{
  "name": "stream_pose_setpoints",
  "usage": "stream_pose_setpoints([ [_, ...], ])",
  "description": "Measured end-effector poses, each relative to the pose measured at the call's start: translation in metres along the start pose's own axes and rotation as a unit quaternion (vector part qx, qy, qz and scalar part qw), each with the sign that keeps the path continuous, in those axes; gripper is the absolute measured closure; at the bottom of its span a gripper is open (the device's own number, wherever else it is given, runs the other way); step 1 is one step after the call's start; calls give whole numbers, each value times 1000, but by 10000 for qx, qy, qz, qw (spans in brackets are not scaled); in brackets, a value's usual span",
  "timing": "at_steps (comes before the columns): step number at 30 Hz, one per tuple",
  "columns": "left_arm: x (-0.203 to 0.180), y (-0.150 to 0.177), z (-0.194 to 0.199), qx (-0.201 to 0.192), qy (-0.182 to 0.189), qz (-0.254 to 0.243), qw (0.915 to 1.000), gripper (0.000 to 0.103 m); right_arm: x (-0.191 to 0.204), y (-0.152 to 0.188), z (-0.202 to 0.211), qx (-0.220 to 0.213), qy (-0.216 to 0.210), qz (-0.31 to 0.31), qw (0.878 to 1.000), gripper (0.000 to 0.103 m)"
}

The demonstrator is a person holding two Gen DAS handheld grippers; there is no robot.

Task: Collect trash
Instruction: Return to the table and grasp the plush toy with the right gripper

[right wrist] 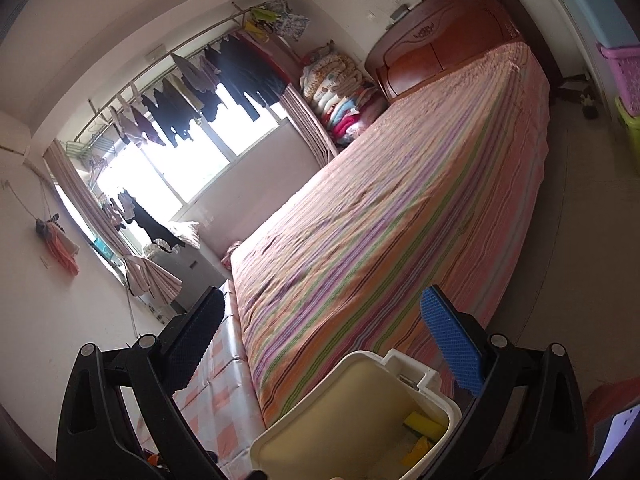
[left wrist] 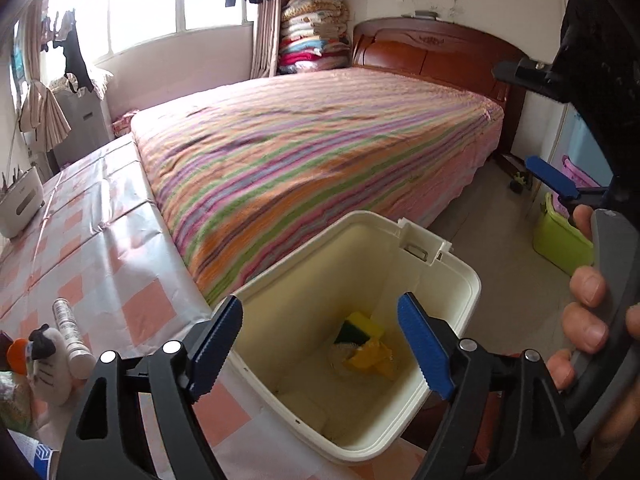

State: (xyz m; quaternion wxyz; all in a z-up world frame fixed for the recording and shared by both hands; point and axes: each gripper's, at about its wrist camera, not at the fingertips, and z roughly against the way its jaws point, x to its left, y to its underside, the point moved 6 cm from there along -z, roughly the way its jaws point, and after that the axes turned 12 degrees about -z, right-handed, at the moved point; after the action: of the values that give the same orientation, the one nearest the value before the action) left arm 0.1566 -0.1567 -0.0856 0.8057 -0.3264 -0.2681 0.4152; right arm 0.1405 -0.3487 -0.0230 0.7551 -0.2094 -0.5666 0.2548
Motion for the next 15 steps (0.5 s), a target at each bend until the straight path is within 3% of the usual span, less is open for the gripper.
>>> stream_pose_setpoints([
  [5,48,11,57,-841,-673,400,9934,25,42,28,8,88,-345,414,9985,6],
  [9,87,27,87,-940,-924,845,9877,25,75,66,6,491,-687,594,9947,6],
  [15,137,67,124,-1184,-1581,1265,9721,25,114,112,3,937,-1066,1002,9848,6],
])
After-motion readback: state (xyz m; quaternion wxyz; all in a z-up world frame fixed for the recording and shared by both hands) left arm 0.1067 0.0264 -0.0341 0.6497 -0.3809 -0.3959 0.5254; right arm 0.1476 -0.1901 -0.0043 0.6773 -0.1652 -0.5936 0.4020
